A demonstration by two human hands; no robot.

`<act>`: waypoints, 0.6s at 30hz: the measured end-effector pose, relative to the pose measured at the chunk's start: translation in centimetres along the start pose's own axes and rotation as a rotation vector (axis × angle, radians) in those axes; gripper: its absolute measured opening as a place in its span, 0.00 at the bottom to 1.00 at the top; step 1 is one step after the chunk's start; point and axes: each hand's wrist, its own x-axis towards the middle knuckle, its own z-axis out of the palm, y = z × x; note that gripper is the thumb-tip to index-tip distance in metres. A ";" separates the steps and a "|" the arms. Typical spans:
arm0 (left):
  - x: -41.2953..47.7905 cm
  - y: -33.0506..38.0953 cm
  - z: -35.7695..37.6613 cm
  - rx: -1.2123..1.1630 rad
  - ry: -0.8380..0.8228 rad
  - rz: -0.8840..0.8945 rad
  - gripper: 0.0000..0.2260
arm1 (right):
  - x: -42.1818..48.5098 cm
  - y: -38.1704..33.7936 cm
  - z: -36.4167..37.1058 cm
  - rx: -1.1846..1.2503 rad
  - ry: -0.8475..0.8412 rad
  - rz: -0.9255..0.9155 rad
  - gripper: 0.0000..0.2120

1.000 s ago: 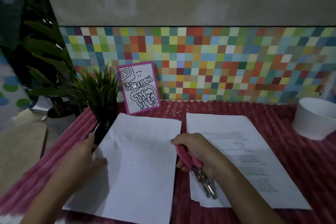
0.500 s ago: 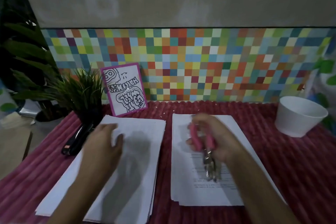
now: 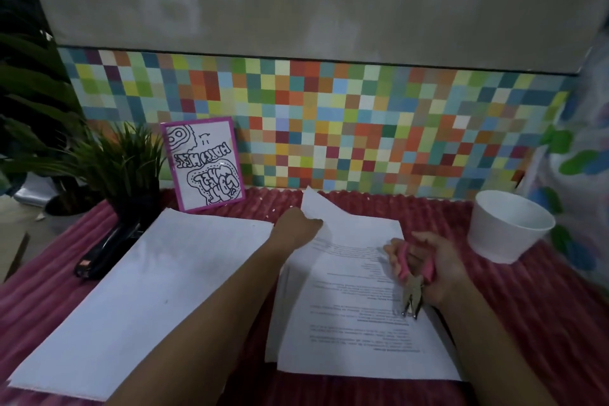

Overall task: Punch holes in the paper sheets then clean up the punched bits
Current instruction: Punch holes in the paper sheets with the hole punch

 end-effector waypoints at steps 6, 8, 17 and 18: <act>-0.8 -0.2 0.9 0.112 0.225 -0.012 0.25 | -0.5 0.3 0.6 -0.034 0.023 -0.071 0.11; -0.9 0.0 0.7 0.034 0.208 -0.053 0.27 | -0.5 0.5 0.8 -0.043 0.039 -0.079 0.13; -1.8 -1.0 -0.2 -0.576 -0.004 0.102 0.12 | -1.0 -0.4 -0.3 -0.134 -0.013 -0.002 0.16; -2.1 -1.2 -0.4 -0.634 -0.001 0.129 0.11 | -1.1 -0.7 -0.4 -0.169 -0.032 0.024 0.16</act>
